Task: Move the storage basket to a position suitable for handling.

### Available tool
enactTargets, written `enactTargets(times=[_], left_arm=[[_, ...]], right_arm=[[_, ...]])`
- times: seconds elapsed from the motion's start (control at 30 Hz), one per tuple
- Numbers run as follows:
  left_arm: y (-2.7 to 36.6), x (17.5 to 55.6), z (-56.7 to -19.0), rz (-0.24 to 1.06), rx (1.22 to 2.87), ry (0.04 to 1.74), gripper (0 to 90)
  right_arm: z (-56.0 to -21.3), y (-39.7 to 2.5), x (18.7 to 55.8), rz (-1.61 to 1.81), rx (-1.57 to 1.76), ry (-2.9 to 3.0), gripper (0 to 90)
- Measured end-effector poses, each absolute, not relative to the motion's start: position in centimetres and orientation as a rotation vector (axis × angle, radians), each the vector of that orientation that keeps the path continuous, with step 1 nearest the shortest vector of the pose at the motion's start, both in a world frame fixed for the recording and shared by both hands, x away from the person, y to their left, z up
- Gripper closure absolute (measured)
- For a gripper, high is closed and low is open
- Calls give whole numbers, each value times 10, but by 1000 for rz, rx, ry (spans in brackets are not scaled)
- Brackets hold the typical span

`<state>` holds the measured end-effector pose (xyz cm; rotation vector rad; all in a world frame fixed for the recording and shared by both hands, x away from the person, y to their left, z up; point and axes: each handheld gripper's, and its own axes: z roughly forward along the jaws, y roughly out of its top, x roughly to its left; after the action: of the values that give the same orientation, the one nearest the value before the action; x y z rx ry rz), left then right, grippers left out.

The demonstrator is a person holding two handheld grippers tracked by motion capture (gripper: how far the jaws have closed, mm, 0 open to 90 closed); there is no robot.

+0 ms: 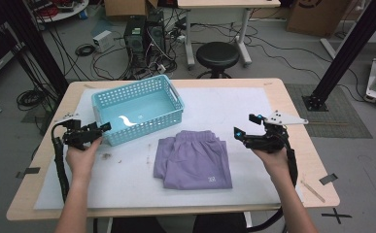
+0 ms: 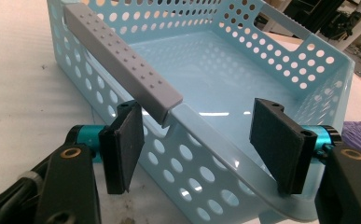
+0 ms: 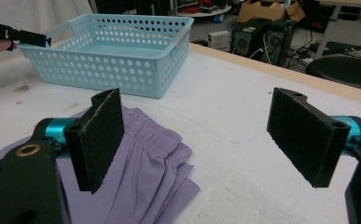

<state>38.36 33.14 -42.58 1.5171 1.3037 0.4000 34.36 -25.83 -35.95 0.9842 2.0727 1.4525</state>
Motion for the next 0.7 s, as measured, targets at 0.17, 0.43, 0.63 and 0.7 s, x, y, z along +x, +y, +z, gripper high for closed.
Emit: enactTargets(times=[0.17, 0.43, 0.63, 0.7], left_arm=[[332, 385, -425, 391, 1527, 1301, 356], [324, 396, -420, 392, 1614, 1281, 361], [322, 400, -423, 383, 1596, 1264, 369], [317, 402, -424, 406, 1640, 1254, 401]], right_arm=[[-361, -257, 345, 1451, 976, 2082, 196], [-362, -256, 346, 1445, 986, 2086, 197], [-362, -257, 346, 1446, 984, 2086, 197], [-362, -257, 346, 1444, 990, 2086, 197]])
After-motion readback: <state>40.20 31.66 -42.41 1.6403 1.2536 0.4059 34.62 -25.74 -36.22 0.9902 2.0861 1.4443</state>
